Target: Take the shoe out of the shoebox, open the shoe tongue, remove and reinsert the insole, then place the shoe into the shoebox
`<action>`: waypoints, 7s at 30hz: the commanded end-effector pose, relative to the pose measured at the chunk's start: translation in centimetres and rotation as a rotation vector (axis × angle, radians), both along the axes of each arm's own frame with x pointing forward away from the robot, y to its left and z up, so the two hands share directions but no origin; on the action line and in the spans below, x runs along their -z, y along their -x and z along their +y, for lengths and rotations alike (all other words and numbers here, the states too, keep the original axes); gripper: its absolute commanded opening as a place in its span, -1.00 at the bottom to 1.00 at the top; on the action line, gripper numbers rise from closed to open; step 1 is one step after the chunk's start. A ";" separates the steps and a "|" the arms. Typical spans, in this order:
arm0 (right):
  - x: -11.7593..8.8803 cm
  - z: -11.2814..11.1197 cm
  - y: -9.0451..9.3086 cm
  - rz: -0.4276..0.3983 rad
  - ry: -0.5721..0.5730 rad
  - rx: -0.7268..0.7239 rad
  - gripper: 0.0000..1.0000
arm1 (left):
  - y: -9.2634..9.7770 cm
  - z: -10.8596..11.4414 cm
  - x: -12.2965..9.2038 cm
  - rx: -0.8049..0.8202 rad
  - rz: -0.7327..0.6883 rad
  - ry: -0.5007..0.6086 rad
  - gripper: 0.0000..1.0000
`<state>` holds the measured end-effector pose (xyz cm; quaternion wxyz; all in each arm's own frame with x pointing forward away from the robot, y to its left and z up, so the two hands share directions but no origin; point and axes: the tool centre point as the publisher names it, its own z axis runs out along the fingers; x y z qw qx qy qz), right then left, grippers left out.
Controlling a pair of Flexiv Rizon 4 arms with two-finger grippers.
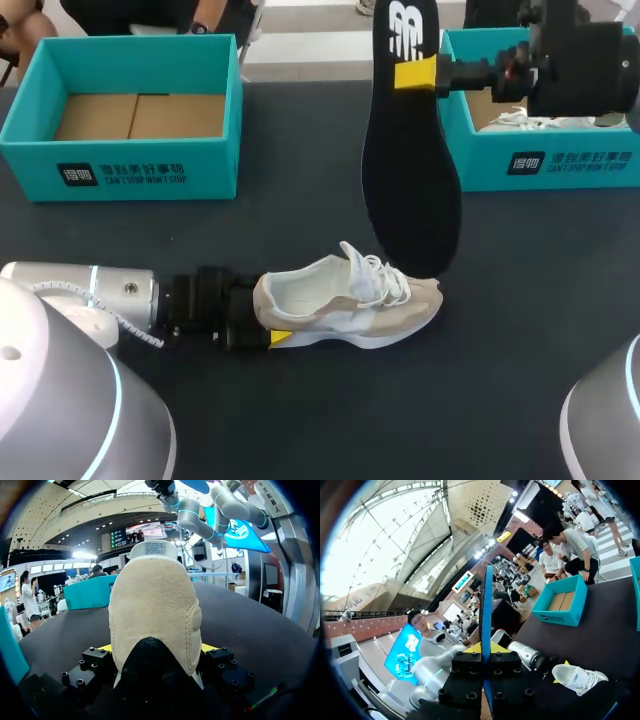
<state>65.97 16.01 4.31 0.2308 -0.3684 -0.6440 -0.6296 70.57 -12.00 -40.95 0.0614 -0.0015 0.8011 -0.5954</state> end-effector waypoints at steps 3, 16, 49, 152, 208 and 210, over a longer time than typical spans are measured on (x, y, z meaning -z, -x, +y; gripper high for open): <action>0.2 0.3 1.3 -0.001 -0.018 0.003 -1.00 | 0.1 -0.2 0.0 -0.002 0.000 -0.003 -1.00; 0.1 0.9 1.7 0.000 -0.031 -0.018 -1.00 | 0.1 -0.2 0.0 -0.002 0.000 -0.003 -1.00; 0.1 0.9 1.7 0.000 -0.031 -0.018 -1.00 | 0.0 0.7 -1.1 -0.005 0.011 -0.043 1.00; 0.1 0.9 1.7 0.000 -0.031 -0.018 -1.00 | 0.3 -0.7 -9.3 -0.089 0.167 -1.365 1.00; 0.1 0.9 1.7 0.000 -0.031 -0.018 -1.00 | 0.3 -0.7 -9.3 -0.089 0.167 -1.365 1.00; 0.1 0.9 1.7 0.000 -0.031 -0.018 -1.00 | 0.3 -0.7 -9.3 -0.089 0.167 -1.365 1.00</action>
